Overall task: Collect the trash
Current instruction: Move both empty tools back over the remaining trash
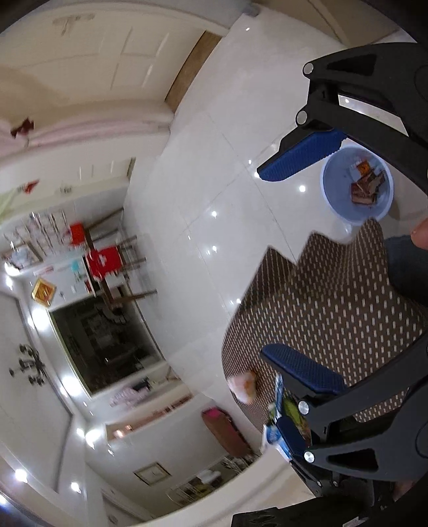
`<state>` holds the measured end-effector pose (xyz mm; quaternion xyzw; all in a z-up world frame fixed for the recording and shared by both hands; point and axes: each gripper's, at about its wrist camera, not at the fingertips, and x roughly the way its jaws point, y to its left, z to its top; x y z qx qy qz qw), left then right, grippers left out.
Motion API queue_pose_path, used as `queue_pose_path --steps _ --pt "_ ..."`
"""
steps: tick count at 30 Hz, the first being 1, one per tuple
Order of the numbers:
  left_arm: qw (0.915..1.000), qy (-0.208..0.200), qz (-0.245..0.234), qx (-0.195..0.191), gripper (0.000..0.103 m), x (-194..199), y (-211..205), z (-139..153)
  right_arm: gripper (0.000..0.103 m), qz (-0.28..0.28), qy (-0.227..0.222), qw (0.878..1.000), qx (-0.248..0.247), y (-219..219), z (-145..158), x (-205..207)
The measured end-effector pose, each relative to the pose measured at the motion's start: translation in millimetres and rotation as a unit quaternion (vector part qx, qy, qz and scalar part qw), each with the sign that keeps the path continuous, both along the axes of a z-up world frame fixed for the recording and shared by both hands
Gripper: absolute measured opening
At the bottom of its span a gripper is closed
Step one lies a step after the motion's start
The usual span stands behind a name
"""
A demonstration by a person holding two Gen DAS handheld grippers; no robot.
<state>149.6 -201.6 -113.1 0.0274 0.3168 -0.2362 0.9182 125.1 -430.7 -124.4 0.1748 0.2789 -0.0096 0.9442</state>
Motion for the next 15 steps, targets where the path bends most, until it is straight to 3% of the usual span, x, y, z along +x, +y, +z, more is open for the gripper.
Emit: queue_pose_path --steps 7,15 --pt "0.9990 -0.019 0.040 -0.002 0.094 -13 53 5 0.097 0.071 -0.002 0.997 -0.021 59 4 21" --pt "0.9920 -0.033 0.119 0.025 0.094 -27 134 -1 0.097 0.168 0.026 0.984 -0.055 140 -12 57"
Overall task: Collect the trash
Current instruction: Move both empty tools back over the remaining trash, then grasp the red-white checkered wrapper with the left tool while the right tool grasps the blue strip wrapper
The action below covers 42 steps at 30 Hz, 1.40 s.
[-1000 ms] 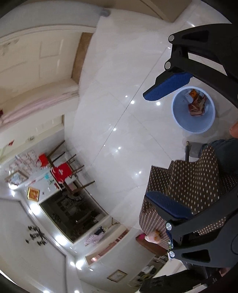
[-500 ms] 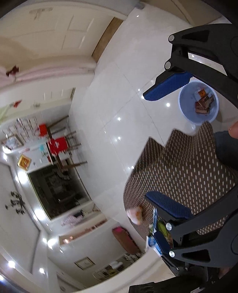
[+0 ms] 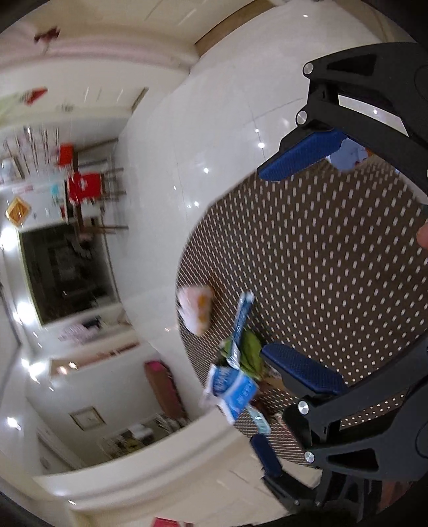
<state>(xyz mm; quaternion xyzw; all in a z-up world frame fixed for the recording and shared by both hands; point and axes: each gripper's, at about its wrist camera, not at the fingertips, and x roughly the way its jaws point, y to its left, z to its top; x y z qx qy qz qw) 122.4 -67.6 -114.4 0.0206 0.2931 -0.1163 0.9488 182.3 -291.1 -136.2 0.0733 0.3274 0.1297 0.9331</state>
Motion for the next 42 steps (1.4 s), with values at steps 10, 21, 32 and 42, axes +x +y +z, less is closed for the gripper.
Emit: queue_pose_path --steps 10,21,32,42 --pt "0.9924 0.038 0.089 0.076 0.094 -7 97 -49 0.097 0.052 0.030 0.998 -0.013 53 -25 24" --pt "0.9876 0.116 0.045 0.096 0.071 13 110 -72 0.097 0.061 0.046 0.997 -0.012 55 -33 35" --pt "0.9876 0.123 -0.001 0.098 0.025 -8 122 -69 0.097 0.068 0.056 0.996 -0.011 54 -42 47" --pt "0.9885 0.110 -0.021 0.101 0.025 0 96 -69 0.097 0.083 0.070 0.992 -0.071 82 -59 87"
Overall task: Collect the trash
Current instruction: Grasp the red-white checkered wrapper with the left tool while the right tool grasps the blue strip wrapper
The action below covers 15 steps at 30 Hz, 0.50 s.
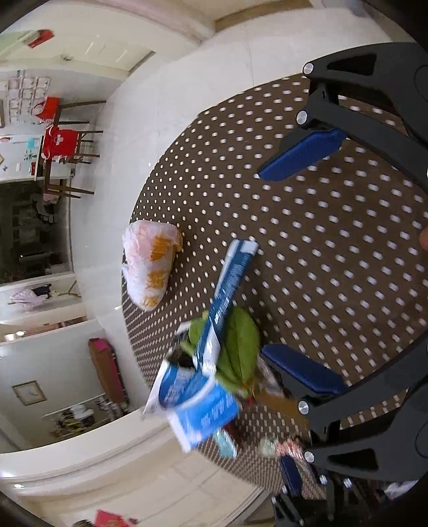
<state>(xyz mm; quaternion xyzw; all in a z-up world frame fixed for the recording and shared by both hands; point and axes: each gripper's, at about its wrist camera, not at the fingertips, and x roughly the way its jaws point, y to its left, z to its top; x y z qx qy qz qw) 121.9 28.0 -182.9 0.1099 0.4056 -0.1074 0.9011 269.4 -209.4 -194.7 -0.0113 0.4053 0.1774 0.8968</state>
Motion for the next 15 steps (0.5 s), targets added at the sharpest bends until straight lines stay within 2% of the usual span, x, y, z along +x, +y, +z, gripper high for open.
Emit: queue_pose_path --steps 2,7,8,9,11,12,15 --pt "1.0000 0.000 -0.007 -0.006 0.022 3 -4 1 0.096 0.005 0.001 1.000 -0.010 5 -4 10" --pt "0.9989 0.016 -0.013 -0.042 0.015 17 -11 -3 0.078 0.038 -0.002 0.998 -0.044 24 -8 38" --pt "0.9986 0.016 -0.014 -0.049 0.013 20 -12 -3 0.062 0.044 -0.001 0.998 -0.046 27 -8 42" --pt "0.9981 0.016 -0.014 -0.057 0.012 23 -14 -2 0.038 0.054 0.003 0.998 -0.043 29 -9 46" --pt "0.9973 0.018 -0.013 -0.070 0.010 29 -16 -3 0.022 0.064 0.016 0.997 -0.035 30 -10 50" --pt "0.9969 0.019 -0.012 -0.076 0.008 33 -18 -4 0.011 0.063 0.015 0.998 -0.026 28 -9 49" --pt "0.9964 0.020 -0.012 -0.082 0.008 37 -22 -4 0.010 0.055 0.016 0.998 0.008 15 -5 39"
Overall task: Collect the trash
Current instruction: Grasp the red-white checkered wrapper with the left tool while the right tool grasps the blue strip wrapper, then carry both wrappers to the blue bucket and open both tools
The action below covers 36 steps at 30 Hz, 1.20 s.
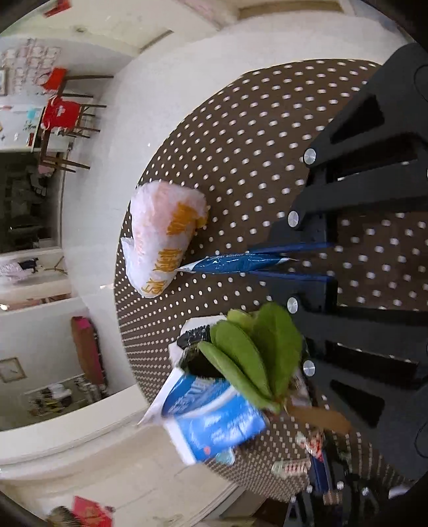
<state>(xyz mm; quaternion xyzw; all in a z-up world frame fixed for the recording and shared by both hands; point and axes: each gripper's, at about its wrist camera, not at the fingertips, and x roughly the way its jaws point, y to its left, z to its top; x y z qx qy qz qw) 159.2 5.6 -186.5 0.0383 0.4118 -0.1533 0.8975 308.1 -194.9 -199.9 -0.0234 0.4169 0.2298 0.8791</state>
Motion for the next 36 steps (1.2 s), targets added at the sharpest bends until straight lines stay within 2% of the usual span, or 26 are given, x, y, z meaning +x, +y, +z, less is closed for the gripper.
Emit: queue_pose_path --steps 4,7,13,23,30,36 --pt "1.0000 -0.004 -0.006 -0.004 0.008 -12 -8 -2 0.010 -0.020 0.000 0.999 0.025 -21 5 -18" --pt "0.9999 -0.007 -0.009 -0.005 0.008 -18 -14 0 0.010 -0.028 0.004 0.999 0.023 -32 7 -31" --pt "0.9994 -0.019 -0.004 -0.029 0.008 -29 -19 10 0.010 -0.045 0.002 0.998 0.052 -55 10 -67" --pt "0.9953 -0.052 -0.002 -0.081 0.008 -31 -52 37 0.010 -0.081 -0.042 0.991 0.099 -100 42 -117" --pt "0.9913 -0.064 -0.038 -0.108 0.008 -16 -110 57 0.010 -0.138 -0.078 0.979 0.129 -162 70 -148" --pt "0.9882 -0.061 -0.077 -0.117 0.008 -12 -174 61 0.010 -0.203 -0.083 0.966 0.134 -228 68 -172"
